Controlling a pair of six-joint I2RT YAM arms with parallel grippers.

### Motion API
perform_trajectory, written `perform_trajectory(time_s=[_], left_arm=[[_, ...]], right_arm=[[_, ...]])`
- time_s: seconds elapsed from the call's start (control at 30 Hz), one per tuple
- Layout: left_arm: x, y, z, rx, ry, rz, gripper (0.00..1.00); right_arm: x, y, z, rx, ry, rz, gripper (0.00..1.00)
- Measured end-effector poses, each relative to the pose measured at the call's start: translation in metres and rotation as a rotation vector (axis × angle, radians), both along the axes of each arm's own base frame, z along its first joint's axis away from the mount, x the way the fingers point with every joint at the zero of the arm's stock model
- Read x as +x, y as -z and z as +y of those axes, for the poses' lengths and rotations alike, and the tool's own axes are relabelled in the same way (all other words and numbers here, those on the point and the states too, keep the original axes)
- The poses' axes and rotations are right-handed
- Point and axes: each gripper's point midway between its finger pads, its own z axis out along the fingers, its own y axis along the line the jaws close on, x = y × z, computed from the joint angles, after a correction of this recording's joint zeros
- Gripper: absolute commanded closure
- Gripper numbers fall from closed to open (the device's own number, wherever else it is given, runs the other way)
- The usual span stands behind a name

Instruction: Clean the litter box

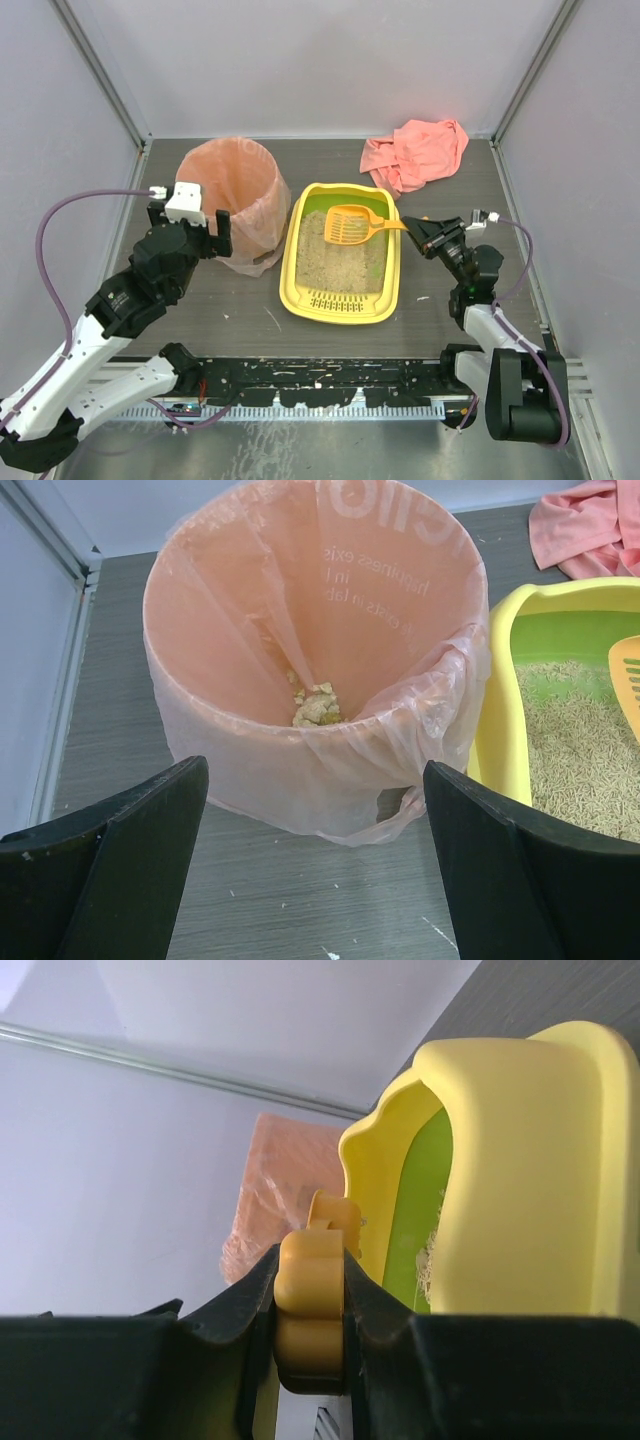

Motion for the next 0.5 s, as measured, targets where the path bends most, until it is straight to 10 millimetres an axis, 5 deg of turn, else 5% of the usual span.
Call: perform_trajectory(time_s=[0.5], left_arm=[[0.001,0.001,0.000,0.002,-0.001,0.003,0.10]], right_arm=[[-0.005,-0.011,0.009,-0.031,-0.035,-0.082,0.99]])
